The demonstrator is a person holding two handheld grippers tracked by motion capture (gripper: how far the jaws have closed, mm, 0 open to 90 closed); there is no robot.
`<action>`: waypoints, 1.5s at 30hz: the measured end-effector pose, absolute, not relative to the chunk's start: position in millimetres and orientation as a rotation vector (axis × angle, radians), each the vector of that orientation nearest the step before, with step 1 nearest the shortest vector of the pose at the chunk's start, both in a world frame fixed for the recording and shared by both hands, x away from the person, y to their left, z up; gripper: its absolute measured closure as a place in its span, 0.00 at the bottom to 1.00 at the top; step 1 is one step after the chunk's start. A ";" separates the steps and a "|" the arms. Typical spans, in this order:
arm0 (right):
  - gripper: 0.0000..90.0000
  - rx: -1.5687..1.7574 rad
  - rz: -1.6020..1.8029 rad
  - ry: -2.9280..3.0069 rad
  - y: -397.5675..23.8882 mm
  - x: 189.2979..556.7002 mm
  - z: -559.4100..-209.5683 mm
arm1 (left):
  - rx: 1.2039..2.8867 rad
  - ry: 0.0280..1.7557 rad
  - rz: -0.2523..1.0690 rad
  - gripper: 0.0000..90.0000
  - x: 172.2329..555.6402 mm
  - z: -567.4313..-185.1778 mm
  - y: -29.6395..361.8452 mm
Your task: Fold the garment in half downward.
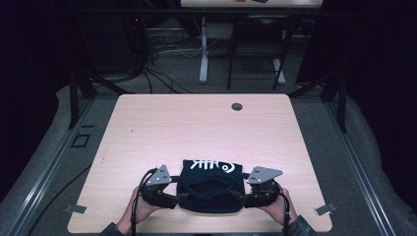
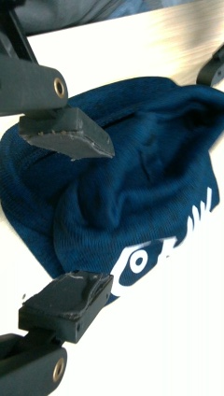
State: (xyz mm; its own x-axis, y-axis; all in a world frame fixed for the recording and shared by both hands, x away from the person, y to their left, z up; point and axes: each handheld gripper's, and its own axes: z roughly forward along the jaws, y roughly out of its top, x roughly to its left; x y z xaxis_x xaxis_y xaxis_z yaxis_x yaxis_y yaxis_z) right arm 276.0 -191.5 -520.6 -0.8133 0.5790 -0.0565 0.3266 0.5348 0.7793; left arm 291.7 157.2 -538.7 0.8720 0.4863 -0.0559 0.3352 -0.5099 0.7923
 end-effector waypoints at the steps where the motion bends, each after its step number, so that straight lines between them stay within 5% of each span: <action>1: 0.34 0.771 1.166 2.448 -193.5 276.1 -519.6 | 2.114 0.607 0.198 0.33 291.7 -535.7 161.6; 15: 0.31 0.997 1.075 2.403 -180.0 312.9 -536.8 | 2.111 0.738 0.288 0.29 332.0 -550.4 139.4; 26: 0.27 0.936 0.970 2.484 -174.3 303.5 -557.7 | 2.243 0.716 0.324 0.30 323.0 -569.9 135.8; 34: 0.21 0.914 0.962 2.448 -172.8 299.9 -553.8 | 2.177 0.714 0.345 0.28 317.7 -561.4 137.9; 45: 0.16 0.861 0.937 2.555 -159.1 289.2 -565.3 | 2.231 0.664 0.222 0.25 309.8 -569.5 129.5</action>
